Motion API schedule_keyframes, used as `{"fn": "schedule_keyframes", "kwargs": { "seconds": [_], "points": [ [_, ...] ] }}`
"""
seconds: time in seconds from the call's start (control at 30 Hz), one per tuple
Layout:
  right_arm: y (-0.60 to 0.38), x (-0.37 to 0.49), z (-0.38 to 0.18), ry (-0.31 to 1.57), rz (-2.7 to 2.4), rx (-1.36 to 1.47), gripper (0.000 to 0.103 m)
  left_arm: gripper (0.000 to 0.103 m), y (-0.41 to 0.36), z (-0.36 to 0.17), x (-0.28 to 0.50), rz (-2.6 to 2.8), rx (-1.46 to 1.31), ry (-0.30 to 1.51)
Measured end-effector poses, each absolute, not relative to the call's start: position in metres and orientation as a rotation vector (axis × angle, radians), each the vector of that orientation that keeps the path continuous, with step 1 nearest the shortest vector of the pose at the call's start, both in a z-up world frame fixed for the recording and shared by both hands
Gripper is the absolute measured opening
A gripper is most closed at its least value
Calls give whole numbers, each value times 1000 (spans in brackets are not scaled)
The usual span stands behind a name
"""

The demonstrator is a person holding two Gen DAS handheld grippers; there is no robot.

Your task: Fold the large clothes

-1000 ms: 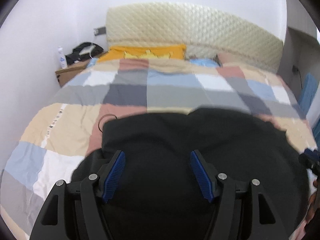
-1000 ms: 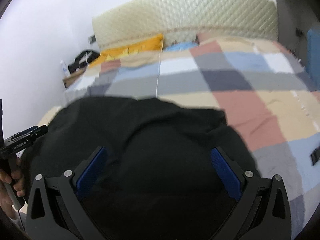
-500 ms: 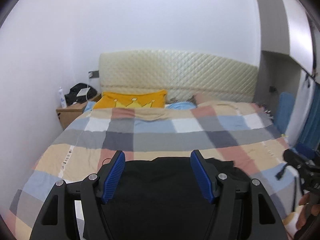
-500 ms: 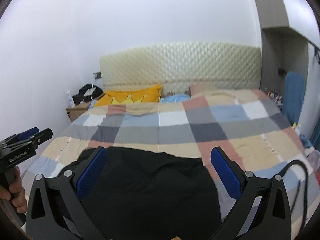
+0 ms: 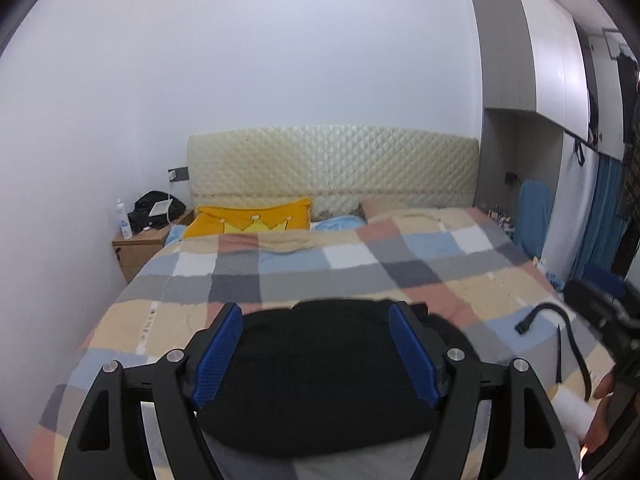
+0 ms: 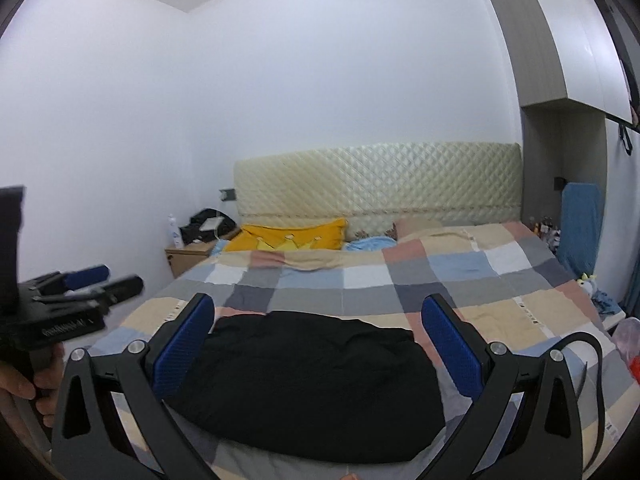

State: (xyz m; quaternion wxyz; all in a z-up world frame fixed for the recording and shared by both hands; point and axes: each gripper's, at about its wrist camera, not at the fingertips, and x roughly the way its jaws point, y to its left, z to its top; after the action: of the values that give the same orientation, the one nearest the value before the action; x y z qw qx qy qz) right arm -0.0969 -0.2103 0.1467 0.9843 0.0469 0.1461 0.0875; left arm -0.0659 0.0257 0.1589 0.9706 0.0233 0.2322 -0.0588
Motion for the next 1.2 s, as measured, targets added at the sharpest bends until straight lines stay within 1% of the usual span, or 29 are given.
{"fn": "schedule_keyframes", "kwargs": {
  "seconds": [0.27,0.4,0.67,0.93,1.2],
  "points": [
    [-197,-137,143,264,176,69,103,75,36,154,-115,-98,6,443],
    [-189,-144,137,279,196,65,103,75,37,149,-126,-106,-24,446],
    [-182,-153,129,293,185,61,103,77,42,130,-132,-73,-92,502],
    [-186,-144,101,389,180,83,103,77,42,102,-125,-54,-84,583],
    [-183,-155,86,408,133,66,103,78,38,91,-122,-47,-62,614]
  ]
}}
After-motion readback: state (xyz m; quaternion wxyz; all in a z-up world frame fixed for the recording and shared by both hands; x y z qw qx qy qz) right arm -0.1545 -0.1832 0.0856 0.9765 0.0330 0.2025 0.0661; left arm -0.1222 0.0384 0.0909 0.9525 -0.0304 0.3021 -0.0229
